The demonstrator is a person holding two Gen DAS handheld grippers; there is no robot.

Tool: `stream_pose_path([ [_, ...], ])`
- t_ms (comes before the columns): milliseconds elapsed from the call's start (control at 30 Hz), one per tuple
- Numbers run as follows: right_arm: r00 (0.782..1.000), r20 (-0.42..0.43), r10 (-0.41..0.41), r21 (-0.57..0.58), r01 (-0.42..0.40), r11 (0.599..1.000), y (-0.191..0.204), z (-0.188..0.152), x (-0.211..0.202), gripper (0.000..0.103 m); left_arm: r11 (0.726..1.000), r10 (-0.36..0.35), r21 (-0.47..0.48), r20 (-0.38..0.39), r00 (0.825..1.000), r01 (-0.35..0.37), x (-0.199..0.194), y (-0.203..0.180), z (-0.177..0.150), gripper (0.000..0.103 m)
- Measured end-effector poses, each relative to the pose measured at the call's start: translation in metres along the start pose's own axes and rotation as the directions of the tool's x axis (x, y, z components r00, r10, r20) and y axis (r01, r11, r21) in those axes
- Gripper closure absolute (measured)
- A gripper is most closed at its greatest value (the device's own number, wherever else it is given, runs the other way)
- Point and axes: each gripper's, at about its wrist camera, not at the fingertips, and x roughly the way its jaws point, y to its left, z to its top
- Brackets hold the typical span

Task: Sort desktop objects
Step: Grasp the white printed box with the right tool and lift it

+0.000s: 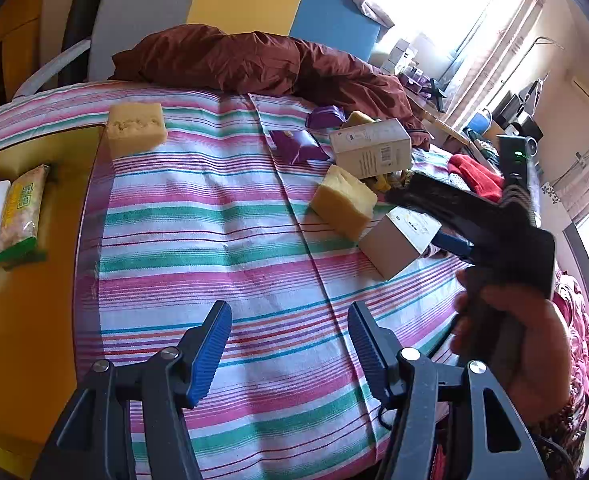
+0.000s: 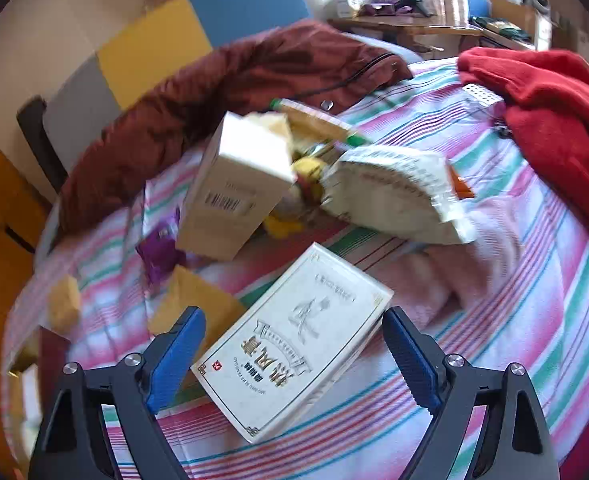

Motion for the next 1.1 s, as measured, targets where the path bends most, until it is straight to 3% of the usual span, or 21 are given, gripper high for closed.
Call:
stream_pose_path([
  [100,1.0,-0.011,0.019,-0.026,-0.019,0.999,-0.001,-0.01,0.004,0.016,1.0,-0.003,0.0,-0.004,1.0,0.003,0.001,0.002,0.002,0.042],
  [233,0.997,0.004,0.073,-0.042,-0.073,0.996,-0.019,-0.017,-0.007,0.034,1.0,-0.004,0.009,-0.011,1.0,0.004,0.01,0.0,0.011,0.042],
  [333,0.999,0.019,0.039,-0.09,-0.037,0.995,-0.028,-0.017,-0.018,0.041,0.999,0.0,0.047,-0.012,1.0,0.0,0.022,-0.012,0.024,0.042],
  [467,0.999,0.027,-0.032,-0.149,0.035,0.988,-0.041,-0.017,-0.021,0.041,0.991,0.0,0.131,-0.024,1.0,0.003,0.046,-0.036,0.042,0.04],
  [667,0.999,0.015,0.042,-0.102,-0.04,0.994,-0.056,-0.028,-0.016,0.044,0.977,0.006,0.211,-0.084,0.996,0.012,0.09,-0.063,0.067,0.039],
  [767,0.998,0.027,0.064,-0.088,-0.061,0.994,-0.06,-0.03,-0.013,0.044,0.966,0.036,0.258,-0.062,0.997,-0.019,0.105,-0.073,0.074,0.039],
  [900,0.995,0.037,0.09,-0.065,-0.088,0.994,-0.064,-0.034,-0.01,0.044,0.952,0.033,0.305,-0.075,0.997,-0.008,0.123,-0.081,0.08,0.037],
  [1033,0.994,0.044,0.102,-0.074,-0.099,0.992,-0.064,-0.033,-0.012,0.044,0.921,0.097,0.383,-0.029,0.995,-0.078,0.133,-0.084,0.077,0.036],
  [1100,0.992,0.05,0.112,-0.079,-0.108,0.991,-0.064,-0.032,-0.015,0.039,0.92,0.084,0.387,-0.038,0.996,-0.063,0.138,-0.079,0.072,0.036],
])
